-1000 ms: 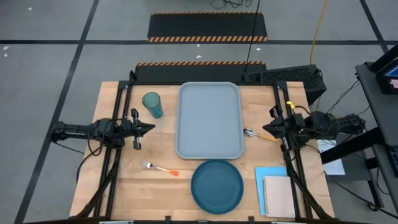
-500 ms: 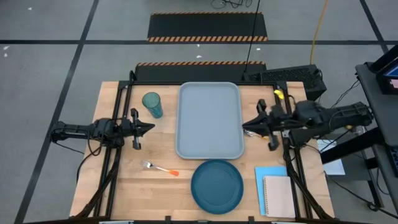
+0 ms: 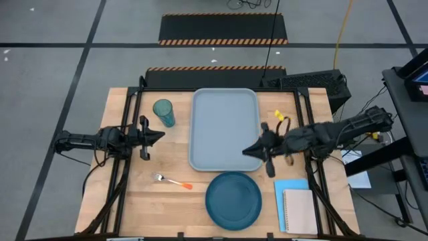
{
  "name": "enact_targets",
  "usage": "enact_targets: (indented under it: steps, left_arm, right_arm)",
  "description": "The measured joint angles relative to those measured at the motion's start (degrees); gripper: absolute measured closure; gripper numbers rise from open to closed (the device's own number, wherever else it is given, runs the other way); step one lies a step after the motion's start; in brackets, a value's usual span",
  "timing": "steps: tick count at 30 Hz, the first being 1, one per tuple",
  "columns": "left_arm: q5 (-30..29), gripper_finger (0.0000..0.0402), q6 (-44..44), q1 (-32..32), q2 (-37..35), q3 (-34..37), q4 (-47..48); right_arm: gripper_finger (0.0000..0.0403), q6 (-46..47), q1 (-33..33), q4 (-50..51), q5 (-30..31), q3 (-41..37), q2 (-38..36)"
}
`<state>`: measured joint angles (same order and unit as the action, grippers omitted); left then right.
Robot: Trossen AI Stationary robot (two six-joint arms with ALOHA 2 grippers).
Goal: Pick and place plate/cup/fork/spoon on tray
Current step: Put the blue glass on the gray serving tray
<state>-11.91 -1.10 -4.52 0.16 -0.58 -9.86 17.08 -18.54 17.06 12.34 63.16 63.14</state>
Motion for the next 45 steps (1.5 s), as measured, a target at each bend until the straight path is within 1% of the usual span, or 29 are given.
enact_targets:
  steps: [2,4,8,11,21,27,31,34,37,39,43,45]
  left_arm:
    - [0.1,0.0385,0.2,0.0,0.0,0.0,-0.1]
    - [0.4,0.0385,0.3,0.0,0.4,0.0,-0.7]
    - [3.0,0.0385,0.5,-0.1,2.6,-0.9,-1.1]
    - [3.7,0.0385,1.7,-0.1,5.4,-2.7,-1.1]
    - [3.9,0.0385,4.7,-4.1,20.4,-11.8,-0.6]
    - [2.9,0.0385,5.3,-7.1,29.9,-20.8,0.2]
    - [2.4,0.0385,1.7,-8.4,36.6,-29.0,7.1]
    - [2.4,0.0385,-1.0,-8.3,41.3,-36.7,16.9]
    - [1.3,0.0385,0.1,-8.3,45.7,-42.6,25.0]
    - [1.3,0.0385,1.1,-8.5,47.9,-44.0,26.5]
    - [1.3,0.0385,-1.7,-9.1,50.6,-44.0,26.3]
    - [1.2,0.0385,-1.6,-9.0,51.7,-44.0,26.5]
  right_arm:
    - [0.0383,1.3,-1.2,0.2,0.4,0.0,2.1]
    - [0.0383,2.1,-2.7,1.0,2.5,0.0,4.0]
    - [0.0383,3.5,-5.0,3.1,5.7,0.0,8.2]
    - [0.0383,3.5,-6.3,3.4,5.7,0.0,11.0]
    - [0.0383,3.3,-8.7,4.3,5.6,0.0,17.3]
    - [0.0383,4.9,-8.6,4.3,5.7,0.0,17.7]
    - [0.0383,5.0,-8.7,4.3,5.6,0.0,17.7]
    - [0.0383,5.0,-8.6,3.7,5.6,0.0,17.7]
    - [0.0383,4.9,-8.6,1.2,5.6,0.0,17.7]
    - [0.0383,4.4,-8.6,-0.2,5.6,0.0,17.7]
    - [0.0383,0.6,-8.6,-2.3,5.6,0.0,17.7]
    - [0.0383,-0.9,-8.6,-2.5,5.8,0.0,17.7]
